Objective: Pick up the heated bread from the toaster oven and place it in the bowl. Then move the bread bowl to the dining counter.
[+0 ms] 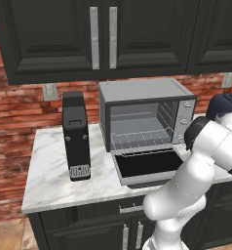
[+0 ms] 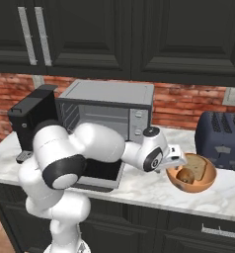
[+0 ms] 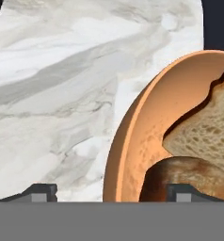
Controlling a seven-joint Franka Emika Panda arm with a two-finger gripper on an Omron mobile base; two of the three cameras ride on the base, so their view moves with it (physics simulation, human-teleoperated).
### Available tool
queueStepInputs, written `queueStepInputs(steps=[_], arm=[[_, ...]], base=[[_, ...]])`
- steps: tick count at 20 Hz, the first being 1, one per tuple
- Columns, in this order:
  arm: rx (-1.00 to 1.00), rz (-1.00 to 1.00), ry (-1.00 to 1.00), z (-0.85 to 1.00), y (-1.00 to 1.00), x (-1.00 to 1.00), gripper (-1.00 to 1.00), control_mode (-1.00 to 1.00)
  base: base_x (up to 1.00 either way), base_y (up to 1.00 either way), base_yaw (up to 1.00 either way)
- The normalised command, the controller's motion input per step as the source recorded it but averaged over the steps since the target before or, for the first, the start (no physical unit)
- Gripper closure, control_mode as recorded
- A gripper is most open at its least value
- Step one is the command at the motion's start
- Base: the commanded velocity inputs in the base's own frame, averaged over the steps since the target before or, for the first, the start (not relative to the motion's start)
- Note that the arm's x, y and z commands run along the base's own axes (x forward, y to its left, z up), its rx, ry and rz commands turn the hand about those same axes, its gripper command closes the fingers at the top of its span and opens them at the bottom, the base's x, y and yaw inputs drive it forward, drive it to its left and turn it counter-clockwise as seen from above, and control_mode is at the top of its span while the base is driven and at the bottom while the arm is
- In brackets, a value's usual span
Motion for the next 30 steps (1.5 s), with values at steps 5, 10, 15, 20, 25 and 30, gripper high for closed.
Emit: queueStepInputs(steps=[5,10,15,20,25,30], arm=[[0.0,0.01,0.0,-0.34,-0.09,0.09,1.0,-1.0],[0.0,0.0,0.02,-0.03,0.0,0.0,1.0,-1.0],[-0.02,0.0,-0.01,0.0,0.0,-0.06,1.0,-1.0],[-0.19,0.0,-0.16,0.3,0.25,-0.26,1.0,-1.0],[-0.24,0.02,-0.16,0.75,0.52,-0.33,1.0,-1.0],[-0.11,0.12,-0.02,1.0,0.84,-0.34,1.0,-1.0]], base=[[0.0,0.0,0.0],[0.0,0.0,0.0],[0.0,0.0,0.0],[0.0,0.0,0.0],[0.0,0.0,0.0],[0.0,0.0,0.0]])
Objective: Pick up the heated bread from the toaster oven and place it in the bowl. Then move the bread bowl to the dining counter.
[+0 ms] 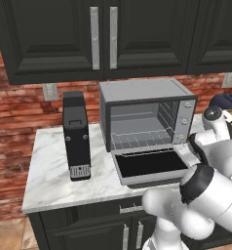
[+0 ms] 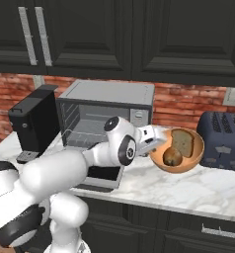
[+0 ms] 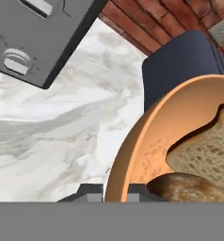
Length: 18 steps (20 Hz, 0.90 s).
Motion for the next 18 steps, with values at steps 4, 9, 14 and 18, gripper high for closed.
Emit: queueStepInputs(steps=[4,9,14,18], arm=[[0.0,0.23,0.09,1.0,1.0,-0.44,1.0,-1.0],[0.0,0.25,0.2,1.0,0.99,-0.45,1.0,-1.0],[0.02,0.25,0.18,1.0,0.87,-0.43,1.0,-1.0],[0.0,0.19,0.01,0.84,0.61,-0.48,1.0,-1.0]], base=[[0.0,0.0,0.0],[0.0,0.0,0.0],[0.0,0.0,0.0],[0.0,0.0,0.0]])
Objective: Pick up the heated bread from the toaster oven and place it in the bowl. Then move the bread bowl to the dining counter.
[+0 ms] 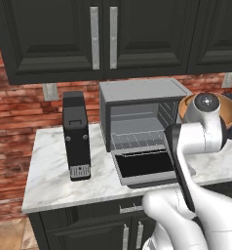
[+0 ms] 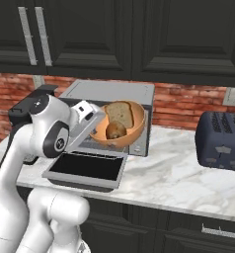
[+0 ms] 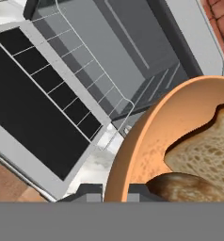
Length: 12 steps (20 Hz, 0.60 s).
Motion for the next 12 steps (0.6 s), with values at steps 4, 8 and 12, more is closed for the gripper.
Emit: queueStepInputs(steps=[4,8,12], arm=[[0.0,0.01,-0.09,0.08,0.09,-0.17,1.0,-1.0],[0.0,0.01,0.0,0.0,0.12,-0.07,1.0,1.0],[0.0,0.0,0.0,0.0,0.0,0.0,1.0,1.0]], base=[[0.0,0.0,0.0],[-0.12,0.0,0.04],[-0.97,-0.02,0.46]])
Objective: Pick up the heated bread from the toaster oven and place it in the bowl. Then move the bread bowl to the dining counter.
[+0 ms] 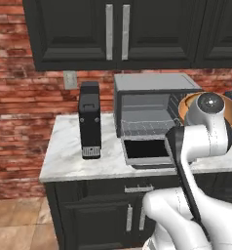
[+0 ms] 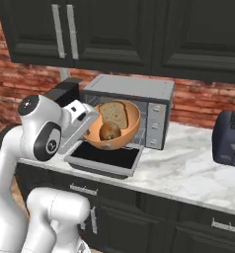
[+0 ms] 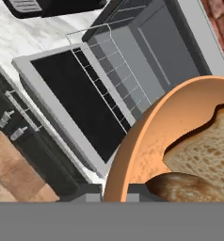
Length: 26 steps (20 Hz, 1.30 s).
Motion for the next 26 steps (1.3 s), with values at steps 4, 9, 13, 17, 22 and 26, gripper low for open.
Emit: queueStepInputs(steps=[4,9,13,17,22,26], arm=[[0.0,0.0,0.0,0.0,0.0,0.0,1.0,1.0],[0.0,0.0,0.0,0.0,0.0,0.0,1.0,1.0],[0.0,0.0,0.0,0.0,0.0,0.0,1.0,1.0],[0.0,0.0,0.0,0.0,0.0,0.0,1.0,1.0],[0.0,0.0,0.0,0.0,0.0,0.0,1.0,1.0],[0.0,0.0,0.0,0.0,0.0,0.0,1.0,1.0]], base=[[-1.0,-0.05,0.64],[-0.81,-0.04,0.89],[-0.29,-0.11,1.0],[-0.09,-0.04,1.0],[0.0,0.0,1.0],[0.0,0.0,1.0]])
